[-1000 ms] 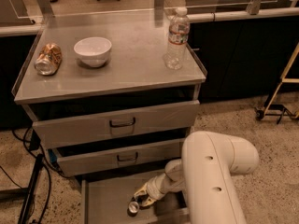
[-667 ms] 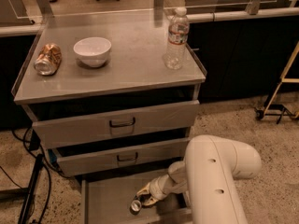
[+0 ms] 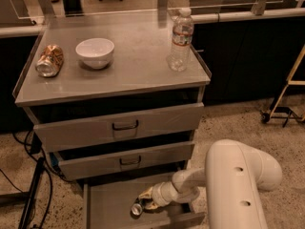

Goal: Place redbull can into bottom drawer

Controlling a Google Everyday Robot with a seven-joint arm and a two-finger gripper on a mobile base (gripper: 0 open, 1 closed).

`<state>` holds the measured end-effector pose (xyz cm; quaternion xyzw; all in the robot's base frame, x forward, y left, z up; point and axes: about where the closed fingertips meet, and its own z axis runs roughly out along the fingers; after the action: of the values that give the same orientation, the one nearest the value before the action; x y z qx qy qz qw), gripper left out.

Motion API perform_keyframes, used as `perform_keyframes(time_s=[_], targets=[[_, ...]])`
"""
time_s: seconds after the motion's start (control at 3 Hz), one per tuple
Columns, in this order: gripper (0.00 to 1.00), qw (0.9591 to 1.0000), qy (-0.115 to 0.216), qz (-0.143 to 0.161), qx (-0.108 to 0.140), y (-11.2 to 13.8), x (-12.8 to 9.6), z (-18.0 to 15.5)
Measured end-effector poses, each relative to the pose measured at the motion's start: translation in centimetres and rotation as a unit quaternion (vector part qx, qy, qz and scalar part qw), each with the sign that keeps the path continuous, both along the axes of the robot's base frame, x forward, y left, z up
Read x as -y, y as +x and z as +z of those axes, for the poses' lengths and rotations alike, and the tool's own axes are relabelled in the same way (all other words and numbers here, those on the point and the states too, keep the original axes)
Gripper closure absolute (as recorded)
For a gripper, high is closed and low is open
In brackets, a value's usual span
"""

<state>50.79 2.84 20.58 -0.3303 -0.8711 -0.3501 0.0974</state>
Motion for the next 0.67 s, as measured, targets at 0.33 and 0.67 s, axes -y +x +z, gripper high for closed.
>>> perform_keyframes(time_s=[0.33,0.67], targets=[[1.00,1.0000,-0.004,0.002,-0.002,0.7,-0.8,-1.1],[1.00,1.0000,-0.005,-0.004,-0.002,1.8,-1.5,-2.1]])
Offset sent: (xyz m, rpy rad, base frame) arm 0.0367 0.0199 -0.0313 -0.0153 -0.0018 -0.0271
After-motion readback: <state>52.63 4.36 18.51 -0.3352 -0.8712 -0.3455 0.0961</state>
